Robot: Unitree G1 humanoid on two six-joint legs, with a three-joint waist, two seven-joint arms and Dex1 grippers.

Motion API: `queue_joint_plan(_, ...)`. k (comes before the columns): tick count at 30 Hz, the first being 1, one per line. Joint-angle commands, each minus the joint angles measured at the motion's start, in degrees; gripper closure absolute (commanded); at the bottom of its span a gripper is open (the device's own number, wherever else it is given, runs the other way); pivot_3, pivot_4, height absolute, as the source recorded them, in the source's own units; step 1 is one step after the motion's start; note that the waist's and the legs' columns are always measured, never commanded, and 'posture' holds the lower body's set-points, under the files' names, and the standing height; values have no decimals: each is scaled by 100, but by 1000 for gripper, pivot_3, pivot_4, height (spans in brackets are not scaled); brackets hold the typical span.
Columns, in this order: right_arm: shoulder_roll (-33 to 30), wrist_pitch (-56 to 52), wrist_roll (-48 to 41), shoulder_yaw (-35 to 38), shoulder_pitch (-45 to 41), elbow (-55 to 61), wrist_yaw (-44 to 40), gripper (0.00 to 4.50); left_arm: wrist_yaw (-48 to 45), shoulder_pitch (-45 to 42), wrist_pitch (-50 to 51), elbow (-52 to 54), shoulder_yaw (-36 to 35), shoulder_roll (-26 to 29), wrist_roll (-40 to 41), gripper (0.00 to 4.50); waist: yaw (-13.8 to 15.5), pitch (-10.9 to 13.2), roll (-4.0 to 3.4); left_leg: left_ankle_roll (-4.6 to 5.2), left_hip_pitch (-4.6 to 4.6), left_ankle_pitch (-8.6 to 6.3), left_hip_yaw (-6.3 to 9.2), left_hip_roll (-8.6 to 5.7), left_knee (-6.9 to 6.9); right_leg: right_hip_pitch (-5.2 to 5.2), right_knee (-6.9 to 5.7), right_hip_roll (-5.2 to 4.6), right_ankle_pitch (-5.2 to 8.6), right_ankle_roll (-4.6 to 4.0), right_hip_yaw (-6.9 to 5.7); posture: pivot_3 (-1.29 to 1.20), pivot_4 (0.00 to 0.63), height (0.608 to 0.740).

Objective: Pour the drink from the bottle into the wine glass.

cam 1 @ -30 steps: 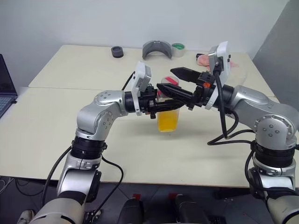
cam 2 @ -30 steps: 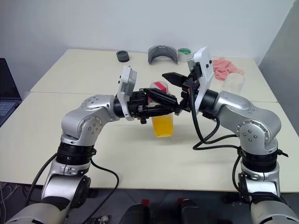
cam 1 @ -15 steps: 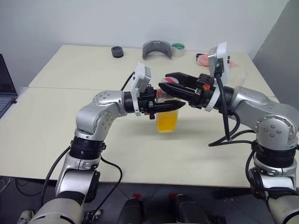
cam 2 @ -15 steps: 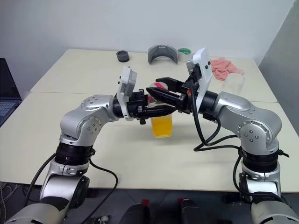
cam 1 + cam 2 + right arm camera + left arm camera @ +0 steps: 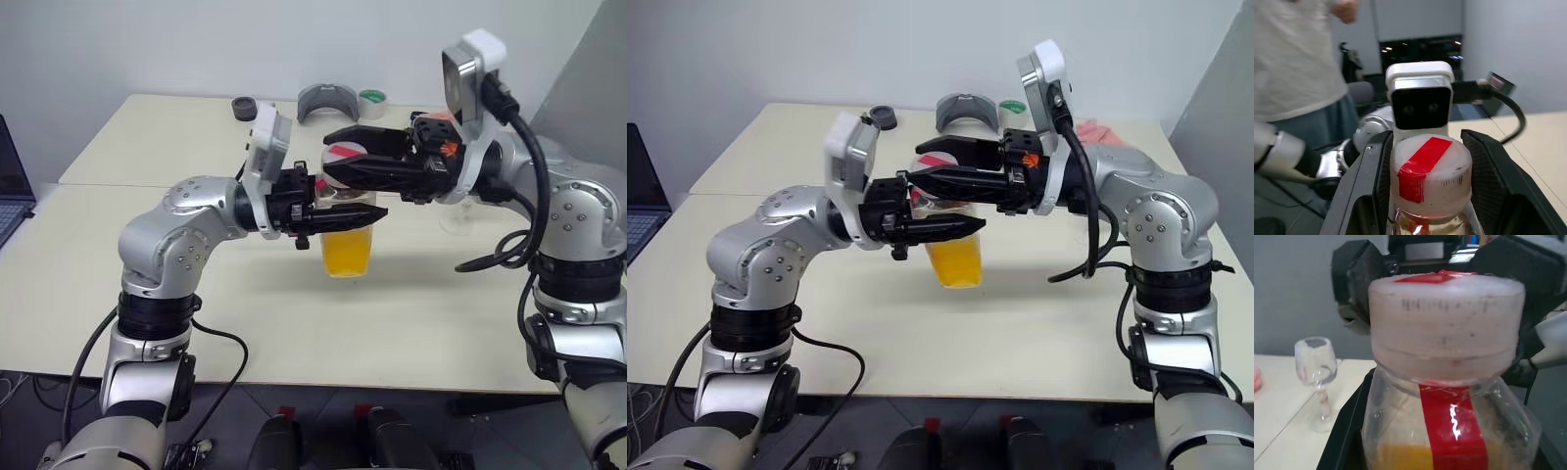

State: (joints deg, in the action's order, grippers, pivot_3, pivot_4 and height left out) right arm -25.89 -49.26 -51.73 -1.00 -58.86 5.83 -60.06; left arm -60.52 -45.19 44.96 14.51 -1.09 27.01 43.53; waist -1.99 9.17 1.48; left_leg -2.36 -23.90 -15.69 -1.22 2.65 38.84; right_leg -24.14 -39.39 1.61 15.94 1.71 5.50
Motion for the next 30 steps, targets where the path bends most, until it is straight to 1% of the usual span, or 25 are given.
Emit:
queue_joint_plan(1, 369, 418, 132, -680, -344, -28, -1114, 2623, 336, 7, 332, 476, 82, -34, 298, 2531, -2, 0, -1, 0, 0, 0, -2, 0, 0, -1, 0, 0, 0, 0, 1, 0, 150, 740)
queue_joint_plan(5, 440, 598, 435, -868, -398, -342, -1712, 2623, 454, 130, 489, 707, 26, 33, 442, 2531, 4, 1, -1, 0, 0, 0, 4, 2, 1, 0, -5, -3, 0, 0, -1, 0, 150, 740)
queue_joint_plan(8, 371, 502, 547, -900, -442, -530, -2016, 2623, 599, 270, 567, 797, -72, 97, 484, 2531, 7, 3, -5, 0, 1, 0, 6, 4, 1, -1, -10, -11, 0, -1, -2, 0, 150, 740)
queue_joint_plan(9, 312, 457, 573, -862, -445, -553, -2069, 1878, 623, 306, 575, 811, -95, 127, 491, 2531, 8, 4, -6, 0, 1, 0, 6, 5, 1, -1, -10, -13, 0, -1, -2, 0, 150, 740)
queue_joint_plan(11, 187, 403, 609, -792, -447, -552, -2104, 1281, 643, 342, 579, 822, -116, 180, 523, 2531, -5, 5, -8, -1, 2, 0, 6, 5, 1, -2, -13, -13, 0, -1, -3, 0, 150, 740)
queue_joint_plan(14, -62, 235, 598, -674, -425, -454, -2023, 237, 698, 376, 578, 797, -135, 246, 569, 2531, 9, 6, -10, -1, 1, 0, 13, 4, 2, -1, -13, -14, 1, -3, -8, 0, 150, 740)
queue_joint_plan(15, -154, 160, 576, -623, -396, -377, -1975, 15, 731, 389, 588, 781, -150, 253, 591, 2531, 11, 6, -10, -1, 1, 0, 14, 4, 2, 0, -13, -17, 1, -3, -10, 0, 150, 740)
queue_joint_plan(18, -526, -266, 417, -233, -189, 140, -1377, 15, 696, 434, 465, 655, -102, 270, 501, 2531, 14, 6, -10, -1, -2, 0, 19, 4, 2, 0, -13, -28, 2, -4, -14, 0, 150, 740)
queue_joint_plan(21, -656, -493, 497, 89, 22, 697, -392, 15, 661, 378, 333, 466, -53, 268, 403, 2531, 17, 6, -10, -1, -3, 0, 24, 1, 2, 2, -12, -34, 2, -4, -20, 0, 150, 740)
queue_joint_plan(25, -474, -967, 514, 550, 270, 1497, 1312, 15, 526, 276, 155, 178, 25, 282, 262, 2531, -10, 7, -11, 0, -3, 1, 23, -2, 2, -1, -14, -31, 5, -7, -17, 0, 150, 740)
queue_joint_plan(28, -307, -1277, 446, 711, 409, 1952, 2215, 15, 353, 183, -15, -62, 136, 300, 102, 2531, -11, 7, -11, -1, -3, 1, 25, -3, 2, 0, -16, -24, 7, -10, -19, 0, 150, 740)
queue_joint_plan(30, -193, -1386, 515, 686, 437, 2169, 2704, 15, 239, 81, -129, -260, 189, 290, -9, 2531, -9, 7, -11, -2, -2, 1, 24, -4, 2, -1, -18, -24, 8, -12, -18, 0, 150, 740)
